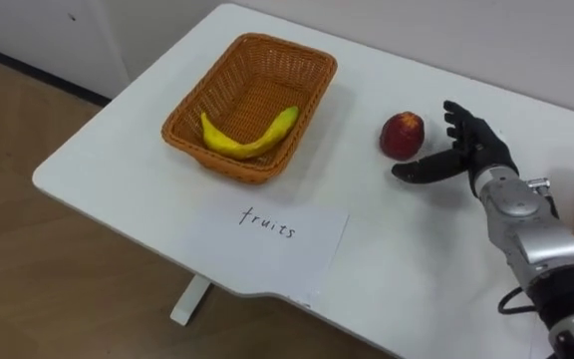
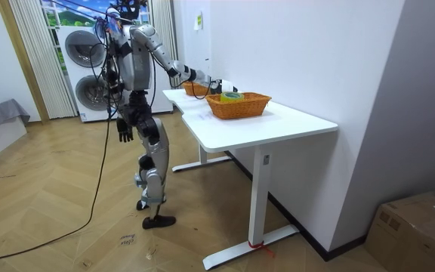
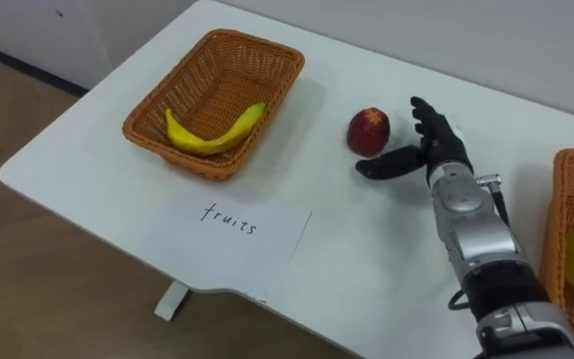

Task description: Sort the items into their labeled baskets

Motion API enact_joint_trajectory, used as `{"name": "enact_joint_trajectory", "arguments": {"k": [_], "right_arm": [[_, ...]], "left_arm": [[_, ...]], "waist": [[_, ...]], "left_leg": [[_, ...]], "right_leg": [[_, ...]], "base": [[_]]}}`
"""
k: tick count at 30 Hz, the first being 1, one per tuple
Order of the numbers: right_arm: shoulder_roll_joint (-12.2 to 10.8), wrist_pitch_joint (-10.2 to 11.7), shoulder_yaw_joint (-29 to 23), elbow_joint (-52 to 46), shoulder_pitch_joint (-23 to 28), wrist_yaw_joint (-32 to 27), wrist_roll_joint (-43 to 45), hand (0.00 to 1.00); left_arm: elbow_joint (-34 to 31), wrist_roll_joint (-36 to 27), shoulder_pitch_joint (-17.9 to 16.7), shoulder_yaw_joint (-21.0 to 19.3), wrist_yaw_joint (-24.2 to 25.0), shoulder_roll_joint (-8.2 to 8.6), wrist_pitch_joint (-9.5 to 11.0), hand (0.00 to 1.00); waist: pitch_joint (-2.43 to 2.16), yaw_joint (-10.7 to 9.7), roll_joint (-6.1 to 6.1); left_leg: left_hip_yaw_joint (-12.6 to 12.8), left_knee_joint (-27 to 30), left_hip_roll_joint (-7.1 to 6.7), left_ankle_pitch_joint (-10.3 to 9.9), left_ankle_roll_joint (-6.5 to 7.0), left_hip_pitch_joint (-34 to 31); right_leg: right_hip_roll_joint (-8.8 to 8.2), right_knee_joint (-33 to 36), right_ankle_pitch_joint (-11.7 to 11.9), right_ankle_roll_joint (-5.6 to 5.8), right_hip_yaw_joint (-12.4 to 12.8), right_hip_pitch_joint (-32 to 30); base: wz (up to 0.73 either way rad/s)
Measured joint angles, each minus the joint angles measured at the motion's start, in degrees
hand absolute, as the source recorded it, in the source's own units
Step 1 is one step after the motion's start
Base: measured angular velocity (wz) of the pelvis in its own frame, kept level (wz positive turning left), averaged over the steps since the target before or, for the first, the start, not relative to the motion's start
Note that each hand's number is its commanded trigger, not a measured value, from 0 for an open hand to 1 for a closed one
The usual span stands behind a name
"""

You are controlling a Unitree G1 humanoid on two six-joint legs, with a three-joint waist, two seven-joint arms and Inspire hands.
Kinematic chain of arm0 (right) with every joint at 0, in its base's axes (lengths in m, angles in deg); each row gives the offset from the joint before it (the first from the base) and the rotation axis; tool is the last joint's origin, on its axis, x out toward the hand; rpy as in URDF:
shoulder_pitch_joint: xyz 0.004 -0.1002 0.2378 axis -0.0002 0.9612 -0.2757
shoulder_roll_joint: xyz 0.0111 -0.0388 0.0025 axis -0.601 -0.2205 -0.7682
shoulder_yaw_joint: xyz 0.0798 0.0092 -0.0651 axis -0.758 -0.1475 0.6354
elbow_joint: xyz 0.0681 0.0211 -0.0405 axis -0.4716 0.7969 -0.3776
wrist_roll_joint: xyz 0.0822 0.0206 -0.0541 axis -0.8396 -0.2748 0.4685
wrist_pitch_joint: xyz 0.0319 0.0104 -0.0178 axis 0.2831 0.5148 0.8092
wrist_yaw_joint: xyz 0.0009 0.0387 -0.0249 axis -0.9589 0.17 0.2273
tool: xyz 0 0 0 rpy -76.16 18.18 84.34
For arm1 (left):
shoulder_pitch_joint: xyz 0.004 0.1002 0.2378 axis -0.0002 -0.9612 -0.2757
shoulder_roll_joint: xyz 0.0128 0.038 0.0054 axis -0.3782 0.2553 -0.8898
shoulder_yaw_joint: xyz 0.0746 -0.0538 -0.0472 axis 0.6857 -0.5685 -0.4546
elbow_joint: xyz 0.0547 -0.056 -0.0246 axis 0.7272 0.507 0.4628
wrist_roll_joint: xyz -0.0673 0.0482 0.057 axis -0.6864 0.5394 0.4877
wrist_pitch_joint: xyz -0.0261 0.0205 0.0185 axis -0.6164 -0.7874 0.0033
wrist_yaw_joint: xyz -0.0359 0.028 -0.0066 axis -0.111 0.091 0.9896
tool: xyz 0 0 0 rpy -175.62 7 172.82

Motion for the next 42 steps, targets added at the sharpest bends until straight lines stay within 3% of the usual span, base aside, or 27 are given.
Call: {"name": "enact_joint_trajectory", "arguments": {"k": [13, 42], "right_arm": [[0.07, 2.05, 0.01, 2.08, -2.82, -0.47, 2.7, 0.0], [0.13, 2.04, 2.63, 3.94, -5.29, -1.62, 12.62, 0.0]], "left_arm": [[0.81, -0.85, 2.95, 2.61, -0.06, -0.66, 1.85, 0.0], [2.93, -0.93, 4.15, 3.87, 0.96, -1.26, 2.96, 0.0]], "waist": [[0.4, 0.01, 0.01], [0.57, 2.0, 0.23]], "left_leg": [[1.12, 0.08, -0.07, 0.51, 0.22, -2.41], [1.28, 1.82, 0.0, 0.59, 0.16, -4.85]], "right_leg": [[-0.68, 1.64, -0.02, -0.05, 0.06, -3.4], [-0.63, 2.35, 0.26, -0.52, -0.14, -5.32]], "base": [[-0.03], [0.0]]}}
